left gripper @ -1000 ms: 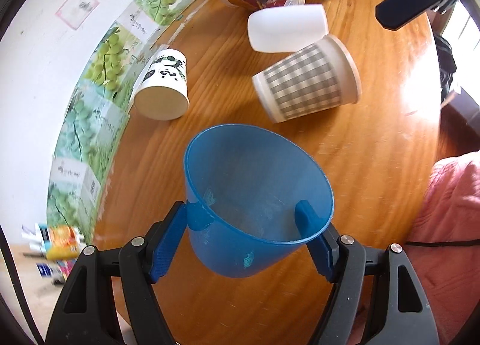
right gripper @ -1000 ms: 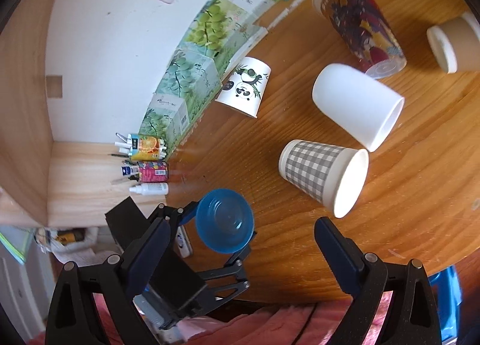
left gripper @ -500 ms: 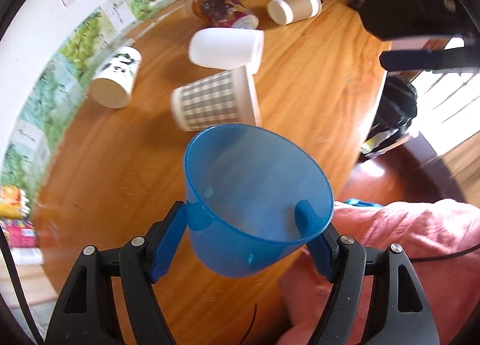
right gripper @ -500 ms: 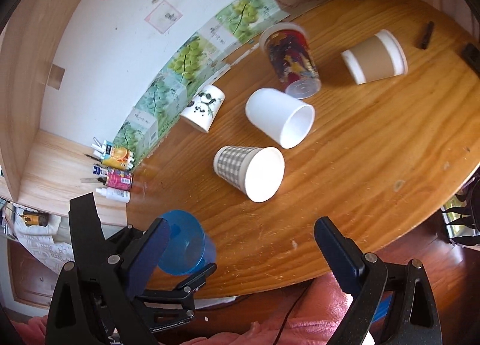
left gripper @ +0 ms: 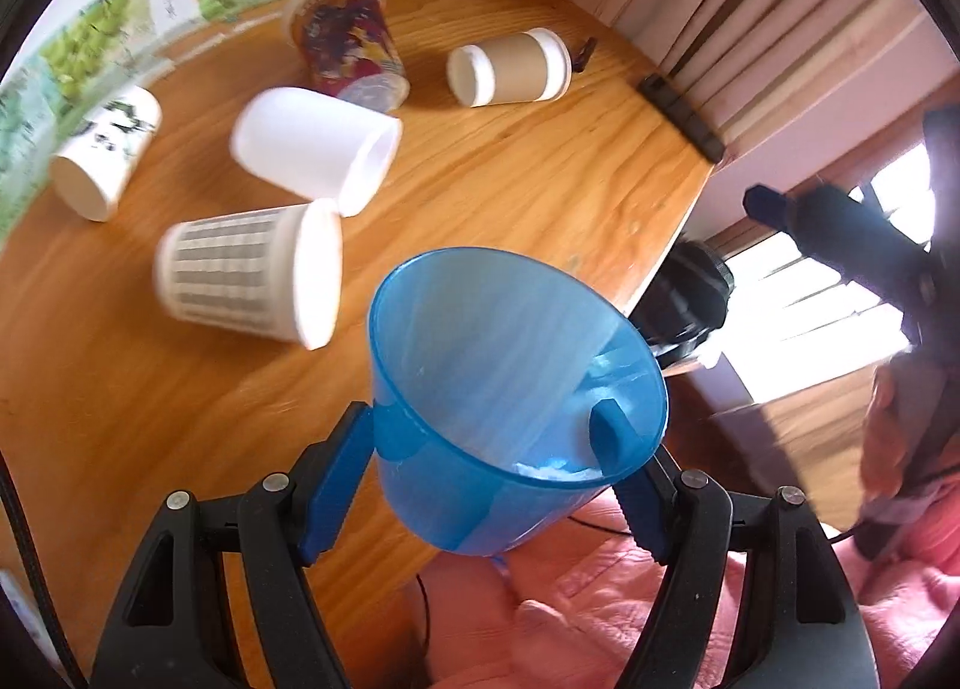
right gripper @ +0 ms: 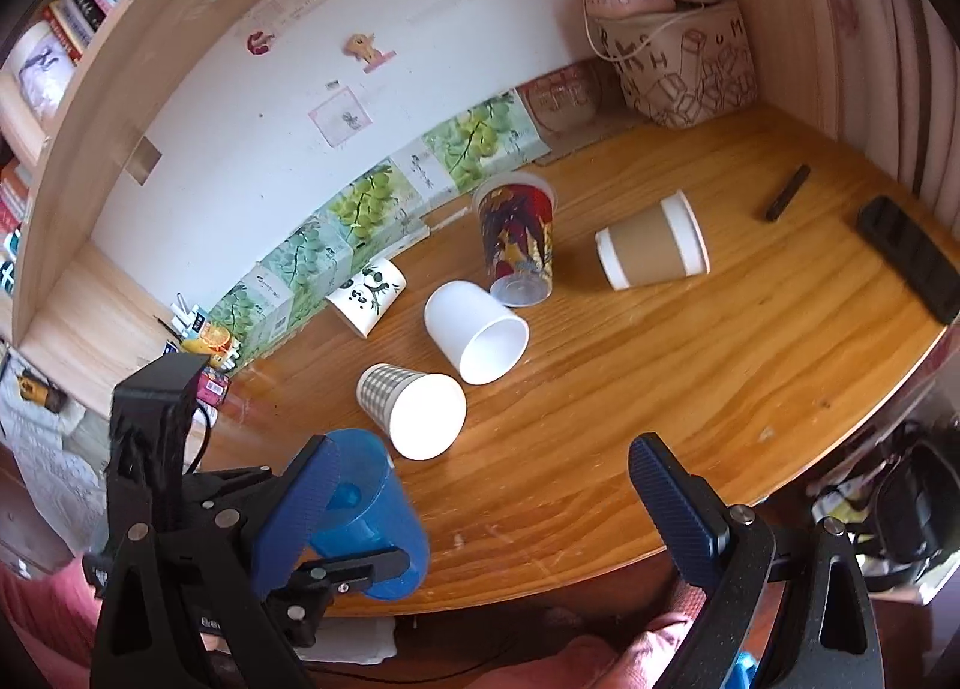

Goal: Flip cup upright
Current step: 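Lift the blue cup with the left gripper and rotate it, then carry the blue cup with the left gripper toward the right gripper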

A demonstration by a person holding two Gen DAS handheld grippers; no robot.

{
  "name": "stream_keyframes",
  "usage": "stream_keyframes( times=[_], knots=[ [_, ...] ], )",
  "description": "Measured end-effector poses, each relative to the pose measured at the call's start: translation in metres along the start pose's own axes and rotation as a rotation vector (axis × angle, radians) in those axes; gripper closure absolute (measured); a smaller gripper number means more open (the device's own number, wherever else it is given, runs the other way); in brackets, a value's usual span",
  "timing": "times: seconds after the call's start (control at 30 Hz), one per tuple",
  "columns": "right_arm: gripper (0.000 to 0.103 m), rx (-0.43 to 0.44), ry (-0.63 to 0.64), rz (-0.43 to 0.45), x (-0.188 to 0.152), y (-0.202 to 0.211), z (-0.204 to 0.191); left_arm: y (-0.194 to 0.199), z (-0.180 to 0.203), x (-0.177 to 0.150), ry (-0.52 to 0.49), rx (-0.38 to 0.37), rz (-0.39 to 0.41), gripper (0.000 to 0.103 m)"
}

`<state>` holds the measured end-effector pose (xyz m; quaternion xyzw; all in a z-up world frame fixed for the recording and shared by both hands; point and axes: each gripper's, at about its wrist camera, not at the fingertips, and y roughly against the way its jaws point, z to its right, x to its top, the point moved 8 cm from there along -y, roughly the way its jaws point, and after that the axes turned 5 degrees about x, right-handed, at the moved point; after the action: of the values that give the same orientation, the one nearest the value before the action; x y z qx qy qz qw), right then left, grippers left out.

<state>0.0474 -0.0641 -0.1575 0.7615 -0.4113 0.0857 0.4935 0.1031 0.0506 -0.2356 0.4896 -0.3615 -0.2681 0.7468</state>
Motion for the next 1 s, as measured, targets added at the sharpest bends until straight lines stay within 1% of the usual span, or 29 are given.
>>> stream_keyframes(
  times=[0.1, 0.23, 0.3, 0.47, 0.57, 0.73, 1.0],
  knots=[
    [0.006, 0.005, 0.025, -0.004, 0.003, 0.009, 0.013, -0.013, 0.014, 0.009, 0.047, -0.075, -0.022, 0.025],
    [0.006, 0.022, 0.062, -0.016, 0.011, 0.015, 0.028, -0.033, 0.031, 0.021, 0.095, -0.14, -0.048, 0.025],
    [0.006, 0.034, 0.087, -0.026, 0.015, 0.016, 0.033, -0.043, 0.037, 0.028, 0.127, -0.161, -0.064, 0.025],
    [0.005, 0.073, 0.189, -0.057, 0.022, 0.016, 0.044, -0.061, 0.04, 0.036, 0.252, -0.213, -0.085, 0.025],
    [0.006, 0.095, 0.23, -0.099, 0.023, 0.009, 0.05, -0.07, 0.04, 0.046, 0.308, -0.206, -0.071, 0.025],
    [0.005, 0.122, 0.305, -0.176, 0.026, -0.005, 0.058, -0.079, 0.03, 0.057, 0.414, -0.209, -0.058, 0.026],
    [0.005, 0.164, 0.427, -0.259, 0.026, -0.018, 0.065, -0.09, 0.027, 0.064, 0.478, -0.175, -0.031, 0.027]
  ],
)
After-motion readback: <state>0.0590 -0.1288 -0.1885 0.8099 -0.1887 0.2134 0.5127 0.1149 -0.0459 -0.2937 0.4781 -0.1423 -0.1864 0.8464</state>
